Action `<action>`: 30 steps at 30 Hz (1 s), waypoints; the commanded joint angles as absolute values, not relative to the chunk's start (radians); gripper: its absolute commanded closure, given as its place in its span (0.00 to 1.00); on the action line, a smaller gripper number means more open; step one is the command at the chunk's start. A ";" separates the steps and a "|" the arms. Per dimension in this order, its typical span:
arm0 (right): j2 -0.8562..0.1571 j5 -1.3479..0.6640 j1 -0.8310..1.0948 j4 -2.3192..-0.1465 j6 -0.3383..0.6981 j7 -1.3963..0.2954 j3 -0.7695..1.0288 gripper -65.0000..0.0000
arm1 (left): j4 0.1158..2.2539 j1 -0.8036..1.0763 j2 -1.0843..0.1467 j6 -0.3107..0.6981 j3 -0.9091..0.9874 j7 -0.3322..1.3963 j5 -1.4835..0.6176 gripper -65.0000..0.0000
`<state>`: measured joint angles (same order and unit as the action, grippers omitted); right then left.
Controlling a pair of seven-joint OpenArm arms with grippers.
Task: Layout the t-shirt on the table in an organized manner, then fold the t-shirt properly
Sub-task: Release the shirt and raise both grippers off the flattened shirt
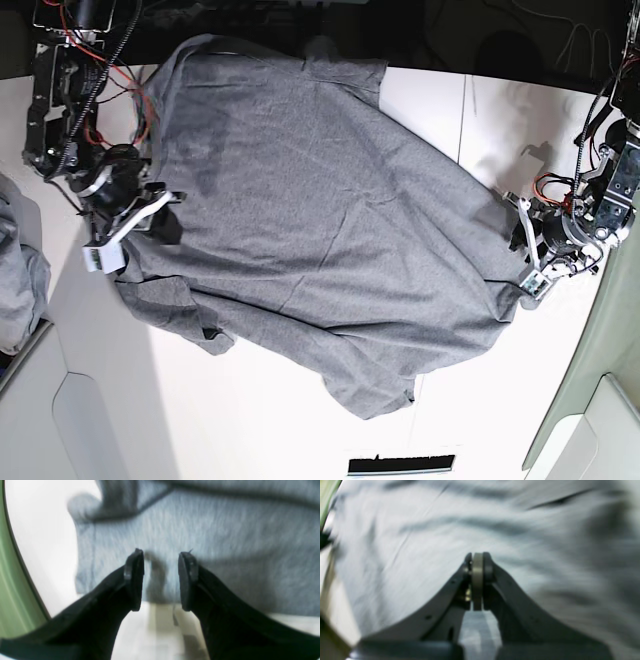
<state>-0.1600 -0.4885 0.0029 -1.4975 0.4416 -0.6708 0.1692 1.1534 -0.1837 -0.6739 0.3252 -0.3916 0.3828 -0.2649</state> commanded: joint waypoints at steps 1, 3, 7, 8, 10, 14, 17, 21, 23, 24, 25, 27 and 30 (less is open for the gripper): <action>-0.166 -0.485 -0.009 -1.512 0.450 -0.658 0.133 0.98 | 1.161 -0.200 -0.695 0.317 -0.381 0.366 -0.260 0.61; -0.166 -0.463 -0.008 -1.512 0.450 -0.688 0.055 1.00 | 1.150 -0.195 -0.695 0.318 -0.381 0.368 -0.247 0.61; -0.166 -0.445 0.003 -1.512 0.451 -0.712 -0.031 1.00 | 1.119 -0.175 -0.695 0.318 -0.381 0.371 -0.250 0.61; -0.166 -0.436 0.010 -1.512 0.452 -0.711 -0.037 1.00 | 1.116 -0.161 -0.696 0.319 -0.381 0.370 -0.250 0.61; -0.166 -0.421 0.025 -1.512 0.452 -0.711 -0.039 1.00 | 1.115 -0.130 -0.696 0.326 -0.381 0.370 -0.247 0.61; -0.177 -0.395 0.031 -1.512 0.453 -0.727 -0.038 1.00 | 1.118 -0.084 -0.692 0.334 -0.381 0.369 -0.247 0.61; -0.209 -0.397 0.031 -1.512 0.453 -0.731 -0.038 1.00 | 1.120 -0.046 -0.685 0.389 -0.381 0.371 -0.251 0.61; -0.271 -0.405 0.031 -1.512 0.452 -0.749 -0.038 1.00 | 1.121 0.016 -0.668 0.408 -0.381 0.371 -0.251 0.66; -0.302 -0.419 0.031 -1.512 0.453 -0.749 -0.037 1.00 | 1.122 0.044 -0.660 0.408 -0.381 0.371 -0.251 0.66; -0.318 -0.431 0.031 -1.512 0.453 -0.749 -0.037 1.00 | 1.128 0.058 -0.657 0.408 -0.381 0.372 -0.251 0.66; -0.332 -0.442 0.031 -1.512 0.453 -0.752 -0.037 1.00 | 1.140 0.075 -0.656 0.409 -0.381 0.375 -0.251 0.66; -0.358 -0.460 0.031 -1.512 0.453 -0.760 -0.037 1.00 | 1.183 0.116 -0.657 0.409 -0.381 0.384 -0.251 0.66; -0.390 -0.464 0.031 -1.512 0.453 -0.761 -0.037 1.00 | 1.288 0.195 -0.656 0.408 -0.381 0.401 -0.251 0.66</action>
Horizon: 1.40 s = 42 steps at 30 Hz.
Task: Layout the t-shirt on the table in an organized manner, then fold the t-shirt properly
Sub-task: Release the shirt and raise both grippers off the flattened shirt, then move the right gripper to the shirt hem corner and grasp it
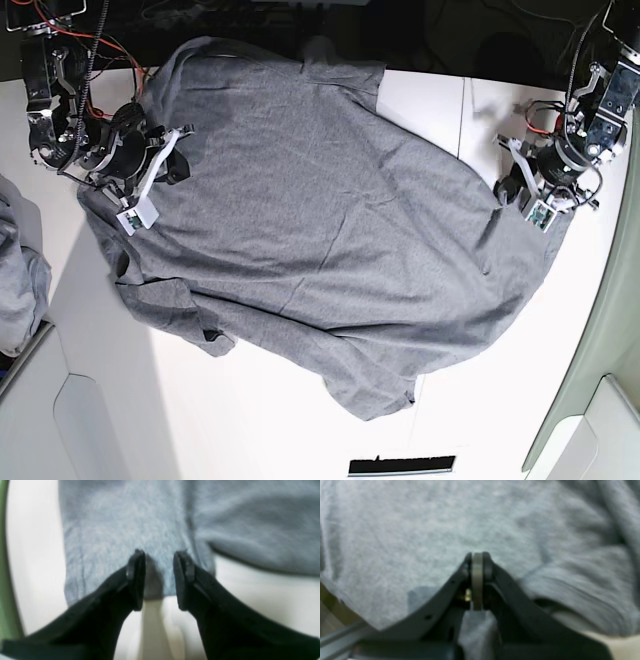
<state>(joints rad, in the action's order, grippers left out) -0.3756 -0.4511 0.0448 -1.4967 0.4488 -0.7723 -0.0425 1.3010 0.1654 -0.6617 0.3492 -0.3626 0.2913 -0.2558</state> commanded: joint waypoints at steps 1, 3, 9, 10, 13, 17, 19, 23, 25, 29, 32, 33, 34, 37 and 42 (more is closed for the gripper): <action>-0.398 -0.464 0.031 -1.512 0.453 -0.761 -0.037 1.00 | 1.328 0.226 -0.656 0.408 -0.381 0.401 -0.250 0.66; -0.411 -0.463 0.031 -1.512 0.453 -0.761 -0.037 1.00 | 1.406 0.285 -0.655 0.391 -0.381 0.401 -0.250 0.66; -0.438 -0.463 0.031 -1.512 0.453 -0.760 -0.036 1.00 | 1.500 0.400 -0.635 0.299 -0.381 0.403 -0.196 0.66; -0.440 -0.463 0.031 -1.512 0.452 -0.760 -0.032 1.00 | 1.499 0.413 -0.632 0.299 -0.381 0.406 -0.173 0.66; -0.443 -0.464 0.031 -1.512 0.452 -0.755 0.000 1.00 | 1.500 0.456 -0.629 0.299 -0.380 0.411 -0.135 0.66; -0.443 -0.467 0.029 -1.512 0.452 -0.702 0.082 1.00 | 1.500 0.500 -0.629 0.299 -0.377 0.407 -0.135 0.66; -0.443 -0.490 0.022 -1.512 0.452 -0.661 0.118 1.00 | 1.500 0.501 -0.628 0.298 -0.370 0.404 -0.136 0.66; -0.442 -0.505 -0.014 -1.512 0.452 -0.593 0.140 1.00 | 1.534 0.499 -0.629 0.299 -0.305 0.400 -0.136 0.66; -0.430 -0.483 -0.051 -1.512 0.448 -0.588 0.140 0.98 | 1.575 0.499 -0.629 0.299 -0.251 0.401 -0.137 0.66; -0.392 -0.393 -0.127 -1.508 0.410 -0.525 0.140 0.61 | 1.677 0.499 -0.629 0.299 -0.157 0.401 -0.141 0.66; -0.350 -0.318 -0.200 -1.465 0.362 -0.492 0.138 0.59 | 1.741 0.497 -0.629 0.299 -0.116 0.401 -0.141 0.66; -0.335 -0.294 -0.229 -1.434 0.363 -0.484 0.136 0.59 | 1.755 0.495 -0.629 0.299 -0.107 0.401 -0.141 0.66; -0.319 -0.272 -0.261 -1.393 0.363 -0.474 0.131 0.59 | 1.764 0.489 -0.629 0.299 -0.102 0.401 -0.142 0.66; -0.290 -0.218 -0.355 -1.238 0.363 -0.431 0.084 0.59 | 1.766 0.465 -0.629 0.299 -0.102 0.402 -0.146 0.65; -0.261 -0.197 -0.465 -0.976 0.361 -0.385 -0.056 0.59 | 1.766 0.430 -0.629 0.299 -0.102 0.402 -0.184 0.65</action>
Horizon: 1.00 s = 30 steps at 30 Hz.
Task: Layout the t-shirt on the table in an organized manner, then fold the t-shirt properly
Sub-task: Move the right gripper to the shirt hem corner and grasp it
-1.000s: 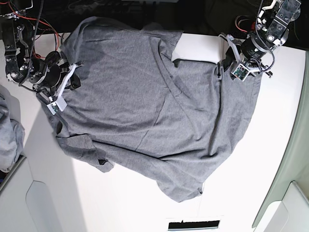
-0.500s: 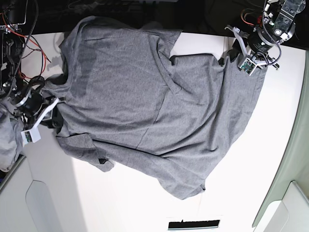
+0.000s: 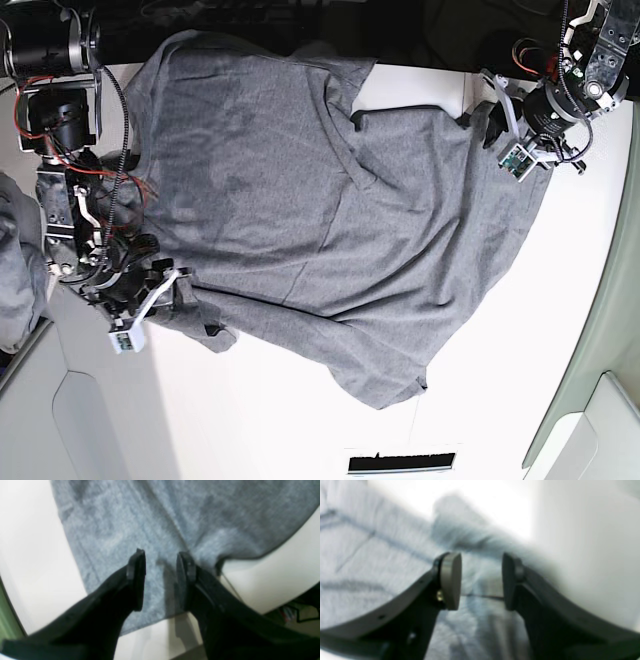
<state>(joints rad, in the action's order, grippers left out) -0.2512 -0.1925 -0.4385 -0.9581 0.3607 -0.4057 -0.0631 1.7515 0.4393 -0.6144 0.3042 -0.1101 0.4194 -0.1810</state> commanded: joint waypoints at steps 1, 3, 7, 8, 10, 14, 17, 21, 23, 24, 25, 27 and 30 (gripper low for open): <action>-0.256 -0.190 -0.477 -0.936 0.349 -0.370 -0.084 0.59 | 1.766 0.424 -0.629 0.299 -0.102 0.401 -0.184 0.65; -0.244 -0.152 -0.485 -0.881 0.287 -0.336 -0.118 0.59 | 1.766 0.410 -0.629 0.299 -0.102 0.403 -0.184 0.65; -0.233 -0.109 -0.484 -0.843 0.231 -0.311 -0.126 0.62 | 1.766 0.401 -0.629 0.299 -0.102 0.404 -0.184 0.65; -0.233 -0.108 -0.484 -0.843 0.231 -0.311 -0.126 0.68 | 1.766 0.402 -0.629 0.299 -0.102 0.404 -0.184 0.65; -0.233 -0.108 -0.488 -0.843 0.231 -0.310 -0.126 0.78 | 1.766 0.402 -0.629 0.299 -0.102 0.404 -0.184 0.65; -0.234 -0.093 -0.509 -0.844 0.237 -0.310 -0.126 0.92 | 1.766 0.402 -0.629 0.299 -0.102 0.404 -0.184 0.65; -0.238 -0.040 -0.540 -0.845 0.243 -0.299 -0.126 1.00 | 1.766 0.402 -0.629 0.299 -0.102 0.405 -0.183 0.65; -0.262 0.046 -0.590 -0.845 0.242 -0.258 -0.126 1.00 | 1.766 0.402 -0.629 0.299 -0.102 0.425 -0.183 0.65; -0.286 0.058 -0.618 -0.845 0.241 -0.258 -0.126 1.00 | 1.766 0.402 -0.629 0.299 -0.102 0.431 -0.183 0.65; -0.299 0.064 -0.632 -0.845 0.234 -0.257 -0.126 1.00 | 1.766 0.402 -0.629 0.299 -0.102 0.431 -0.183 0.65; -0.313 0.066 -0.645 -0.845 0.220 -0.257 -0.125 1.00 | 1.766 0.402 -0.629 0.299 -0.102 0.431 -0.183 0.65; -0.343 0.068 -0.670 -0.845 0.169 -0.253 -0.123 1.00 | 1.766 0.402 -0.629 0.299 -0.102 0.430 -0.185 0.65; -0.379 0.046 -0.693 -0.845 0.153 -0.251 -0.113 0.67 | 1.766 0.402 -0.629 0.300 -0.102 0.430 -0.206 0.65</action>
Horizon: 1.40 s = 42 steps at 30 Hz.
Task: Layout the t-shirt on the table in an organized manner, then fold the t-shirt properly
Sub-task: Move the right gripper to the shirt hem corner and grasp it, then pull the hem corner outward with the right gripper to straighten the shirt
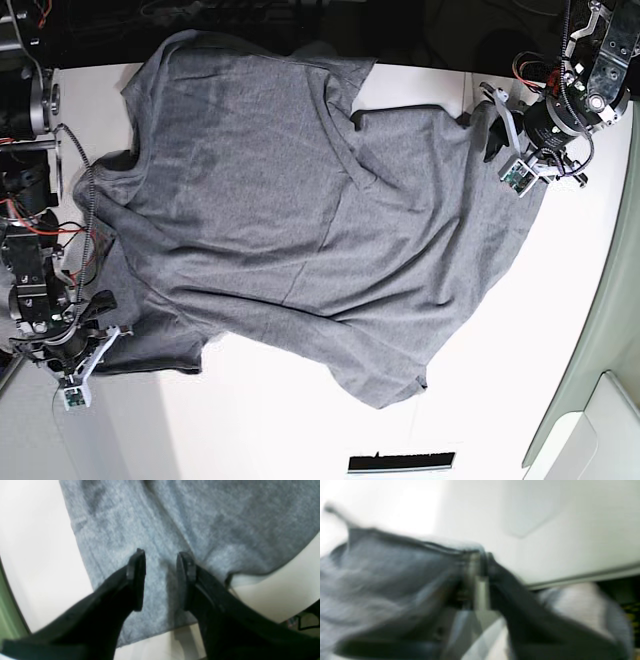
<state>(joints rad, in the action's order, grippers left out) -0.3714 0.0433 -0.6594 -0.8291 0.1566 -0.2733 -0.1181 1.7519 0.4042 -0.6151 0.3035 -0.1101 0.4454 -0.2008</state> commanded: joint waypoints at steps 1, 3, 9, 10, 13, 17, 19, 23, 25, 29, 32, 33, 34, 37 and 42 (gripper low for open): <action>-0.387 0.032 -0.692 -0.845 0.153 -0.251 -0.113 0.49 | 1.766 0.402 -0.629 0.300 -0.102 0.430 -0.207 0.65; -0.394 0.009 -0.689 -0.845 0.151 -0.287 -0.113 0.31 | 1.766 0.402 -0.629 0.310 -0.102 0.430 -0.210 0.65; -0.379 -0.061 -0.635 -0.868 0.092 -0.465 -0.111 0.32 | 1.766 0.399 -0.629 0.310 -0.101 0.431 -0.209 0.65; -0.376 -0.064 -0.613 -0.891 0.086 -0.477 -0.110 0.32 | 1.766 0.399 -0.629 0.310 -0.101 0.431 -0.209 0.65; -0.373 -0.065 -0.511 -1.021 0.051 -0.528 -0.110 0.32 | 1.766 0.389 -0.632 0.311 -0.101 0.432 -0.210 0.65; -0.373 -0.063 -0.333 -1.261 0.002 -0.566 -0.110 0.32 | 1.766 0.363 -0.632 0.311 -0.100 0.435 -0.220 0.65; -0.373 -0.045 -0.252 -1.355 -0.018 -0.570 -0.110 0.32 | 1.766 0.348 -0.632 0.311 -0.101 0.438 -0.239 0.65; -0.366 0.037 -0.152 -1.409 -0.049 -0.568 -0.107 0.32 | 1.766 0.329 -0.632 0.311 -0.101 0.438 -0.255 0.65; -0.366 0.047 -0.123 -1.400 -0.050 -0.544 -0.101 0.32 | 1.766 0.330 -0.632 0.313 -0.101 0.439 -0.256 0.65; -0.365 0.041 -0.093 -1.392 -0.049 -0.516 -0.096 0.32 | 1.766 0.330 -0.632 0.333 -0.101 0.438 -0.289 0.65; -0.366 0.041 -0.094 -1.365 -0.048 -0.507 -0.096 0.32 | 1.766 0.330 -0.628 0.333 -0.101 0.438 -0.303 0.65; -0.365 0.041 -0.094 -1.349 -0.044 -0.491 -0.096 0.32 | 1.766 0.330 -0.628 0.333 -0.101 0.439 -0.303 0.65; -0.366 0.041 -0.094 -1.328 -0.037 -0.474 -0.096 0.32 | 1.766 0.330 -0.628 0.333 -0.101 0.439 -0.303 0.65; -0.366 0.042 -0.098 -1.265 -0.027 -0.437 -0.096 0.33 | 1.766 0.330 -0.629 0.333 -0.101 0.439 -0.303 0.65; -0.369 0.046 -0.121 -1.216 -0.027 -0.429 -0.095 0.65 | 1.766 0.330 -0.629 0.333 -0.101 0.440 -0.303 0.65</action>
